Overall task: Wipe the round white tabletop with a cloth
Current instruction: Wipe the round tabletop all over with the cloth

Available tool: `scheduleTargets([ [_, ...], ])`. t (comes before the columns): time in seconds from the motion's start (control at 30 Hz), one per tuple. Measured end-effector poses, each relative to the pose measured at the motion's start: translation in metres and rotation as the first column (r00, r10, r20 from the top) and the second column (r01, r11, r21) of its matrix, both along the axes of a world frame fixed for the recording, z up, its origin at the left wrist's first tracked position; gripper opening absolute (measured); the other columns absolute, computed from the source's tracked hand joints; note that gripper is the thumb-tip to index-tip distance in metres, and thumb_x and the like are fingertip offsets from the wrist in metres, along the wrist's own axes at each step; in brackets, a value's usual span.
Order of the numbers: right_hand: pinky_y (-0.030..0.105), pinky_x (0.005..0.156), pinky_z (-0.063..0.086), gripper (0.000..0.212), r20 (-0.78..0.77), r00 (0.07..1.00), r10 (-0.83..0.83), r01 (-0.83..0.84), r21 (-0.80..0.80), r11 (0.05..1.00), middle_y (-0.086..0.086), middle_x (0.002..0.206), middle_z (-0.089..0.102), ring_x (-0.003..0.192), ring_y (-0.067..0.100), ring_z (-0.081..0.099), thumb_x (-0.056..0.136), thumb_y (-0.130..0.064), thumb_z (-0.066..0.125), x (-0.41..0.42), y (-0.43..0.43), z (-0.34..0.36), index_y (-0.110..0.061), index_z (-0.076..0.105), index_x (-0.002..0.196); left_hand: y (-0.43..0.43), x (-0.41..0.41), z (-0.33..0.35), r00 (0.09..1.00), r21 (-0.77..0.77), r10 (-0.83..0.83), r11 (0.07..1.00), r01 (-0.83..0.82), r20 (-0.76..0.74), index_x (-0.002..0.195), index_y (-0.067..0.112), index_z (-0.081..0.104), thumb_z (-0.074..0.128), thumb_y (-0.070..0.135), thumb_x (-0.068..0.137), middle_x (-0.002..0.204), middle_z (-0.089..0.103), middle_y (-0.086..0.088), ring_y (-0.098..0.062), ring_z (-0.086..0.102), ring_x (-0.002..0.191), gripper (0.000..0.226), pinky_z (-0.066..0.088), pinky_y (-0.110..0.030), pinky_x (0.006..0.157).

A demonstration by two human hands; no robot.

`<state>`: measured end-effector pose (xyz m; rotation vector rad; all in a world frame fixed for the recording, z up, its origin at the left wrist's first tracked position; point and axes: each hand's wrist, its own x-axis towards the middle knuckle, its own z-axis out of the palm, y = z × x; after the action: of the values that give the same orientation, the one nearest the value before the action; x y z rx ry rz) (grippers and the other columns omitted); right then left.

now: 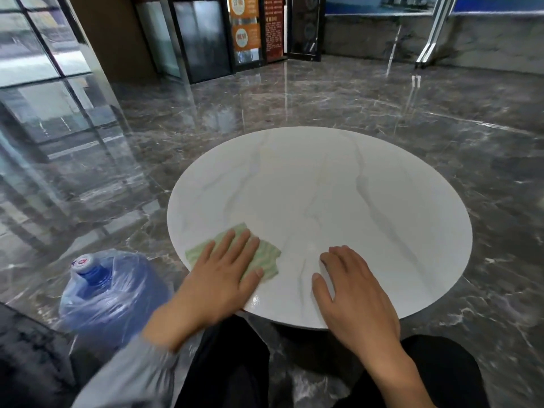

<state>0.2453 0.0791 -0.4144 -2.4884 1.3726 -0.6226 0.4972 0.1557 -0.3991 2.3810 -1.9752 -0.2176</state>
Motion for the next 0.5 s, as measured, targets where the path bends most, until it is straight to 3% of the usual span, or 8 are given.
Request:
scheduleTargets([
  [0.1,0.030,0.115,0.036,0.042,-0.004,1.000,0.006,-0.006,-0.016,1.000,-0.006,0.148,0.049,0.148,0.013,0.032,0.103,-0.043,0.043,0.000,0.000,-0.002,-0.022,0.054,0.137,0.021,-0.006,-0.003,0.995,0.015,0.096,0.995,-0.095,-0.037,0.159,0.041,-0.020,-0.008,0.077,0.083,0.163,-0.026,0.025,-0.007,-0.025,0.156,0.084,-0.013,-0.036,0.129],
  [0.27,0.032,0.112,0.039,0.038,-0.001,1.000,0.008,-0.008,-0.020,1.000,-0.003,0.145,0.052,0.145,0.014,0.036,0.101,-0.040,0.049,0.001,-0.001,0.002,-0.020,0.058,0.132,-0.025,0.052,0.004,0.967,0.076,0.241,0.969,-0.235,-0.081,0.167,0.038,-0.004,0.018,0.068,0.104,0.175,-0.013,0.014,-0.016,-0.014,0.162,0.073,-0.006,-0.044,0.131],
  [0.5,0.030,0.115,0.035,0.042,0.005,1.000,-0.010,0.010,0.014,1.000,-0.007,0.149,0.048,0.148,0.012,0.031,0.101,-0.043,0.045,0.003,0.000,0.003,-0.022,0.056,0.137,-0.074,0.129,0.011,0.931,0.097,0.363,0.929,-0.357,-0.044,0.169,0.030,0.002,0.021,0.060,0.109,0.177,-0.008,0.003,-0.030,-0.011,0.163,0.070,0.002,-0.055,0.130],
])
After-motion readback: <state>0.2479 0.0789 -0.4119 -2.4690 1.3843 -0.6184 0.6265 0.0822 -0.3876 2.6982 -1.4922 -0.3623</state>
